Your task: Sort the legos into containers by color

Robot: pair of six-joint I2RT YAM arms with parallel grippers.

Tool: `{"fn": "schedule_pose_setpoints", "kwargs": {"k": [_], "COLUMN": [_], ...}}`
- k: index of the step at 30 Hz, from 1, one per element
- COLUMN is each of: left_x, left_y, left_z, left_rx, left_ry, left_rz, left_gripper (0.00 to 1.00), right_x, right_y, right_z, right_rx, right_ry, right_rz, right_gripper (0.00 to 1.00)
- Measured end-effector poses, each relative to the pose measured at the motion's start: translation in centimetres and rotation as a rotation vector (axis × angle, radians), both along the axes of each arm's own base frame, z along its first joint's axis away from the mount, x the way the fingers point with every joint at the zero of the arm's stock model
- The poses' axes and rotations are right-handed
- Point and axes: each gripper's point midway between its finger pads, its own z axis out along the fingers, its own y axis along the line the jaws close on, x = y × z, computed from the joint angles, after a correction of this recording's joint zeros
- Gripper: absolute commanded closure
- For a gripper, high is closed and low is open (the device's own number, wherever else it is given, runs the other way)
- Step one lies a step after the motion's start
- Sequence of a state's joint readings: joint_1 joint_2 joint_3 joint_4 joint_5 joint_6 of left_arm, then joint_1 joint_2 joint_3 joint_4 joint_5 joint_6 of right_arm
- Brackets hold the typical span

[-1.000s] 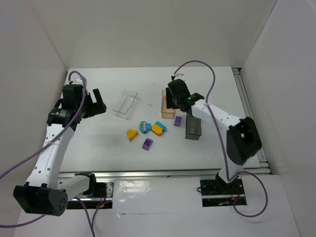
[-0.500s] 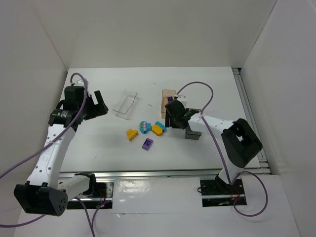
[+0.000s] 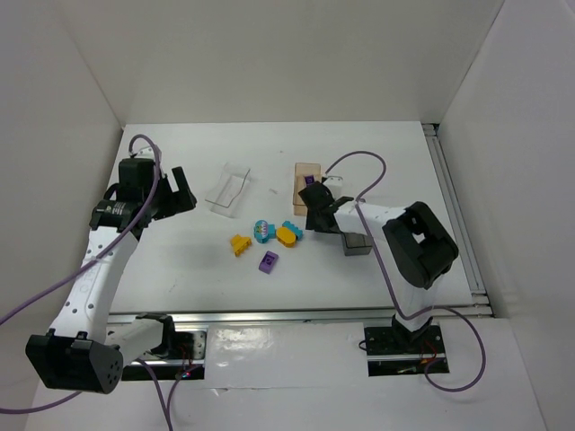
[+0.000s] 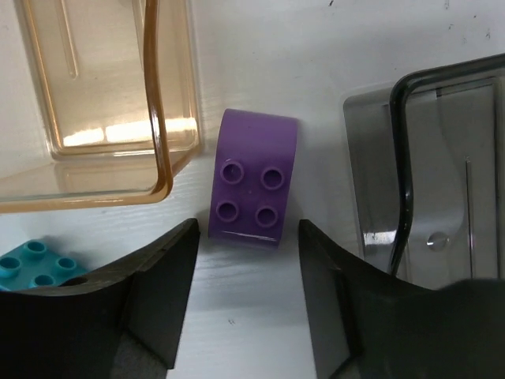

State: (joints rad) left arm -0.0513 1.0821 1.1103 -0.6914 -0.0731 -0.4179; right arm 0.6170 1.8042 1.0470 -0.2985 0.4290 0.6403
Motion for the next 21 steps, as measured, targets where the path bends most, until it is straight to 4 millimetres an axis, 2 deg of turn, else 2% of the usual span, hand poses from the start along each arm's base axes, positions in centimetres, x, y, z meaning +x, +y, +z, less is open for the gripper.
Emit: {"fn": "schedule_pose_setpoints", "kwargs": {"k": [1, 2, 3, 6, 8, 10, 16, 19, 21], "left_x": [0.0, 0.1, 0.1, 0.1, 0.1, 0.1, -0.2, -0.4, -0.4], "left_y": [0.0, 0.0, 0.1, 0.2, 0.3, 0.4, 0.7, 0.7, 0.7], "left_z": [0.0, 0.0, 0.0, 0.0, 0.0, 0.0, 0.8, 1.1, 1.0], "left_rx": [0.0, 0.001, 0.003, 0.01, 0.022, 0.03, 0.039, 0.04, 0.041], "left_ry": [-0.001, -0.003, -0.003, -0.004, -0.004, -0.004, -0.032, -0.043, -0.035], "left_rz": [0.0, 0.001, 0.001, 0.001, -0.004, -0.002, 0.008, 0.009, 0.009], "left_gripper": [0.01, 0.01, 0.01, 0.01, 0.0, 0.0, 0.0, 0.0, 0.0], "right_x": [0.1, 0.2, 0.3, 0.3, 0.3, 0.2, 0.2, 1.0, 2.3], "right_y": [0.0, -0.1, -0.1, -0.3, -0.2, 0.1, 1.4, 2.0, 2.8], "right_z": [0.0, 0.0, 0.0, 0.2, 0.7, 2.0, 9.0, 10.6, 11.4], "right_rx": [-0.001, -0.002, -0.001, -0.01, -0.014, -0.005, 0.059, 0.061, 0.049], "right_ry": [-0.004, -0.009, -0.012, -0.019, -0.029, -0.056, -0.21, -0.248, -0.265], "right_rz": [-0.005, -0.009, -0.014, -0.018, -0.006, 0.004, 0.048, 0.065, 0.073], "right_gripper": [0.45, 0.55, 0.59, 0.66, 0.66, 0.66, 0.66, 0.66, 0.66]}}
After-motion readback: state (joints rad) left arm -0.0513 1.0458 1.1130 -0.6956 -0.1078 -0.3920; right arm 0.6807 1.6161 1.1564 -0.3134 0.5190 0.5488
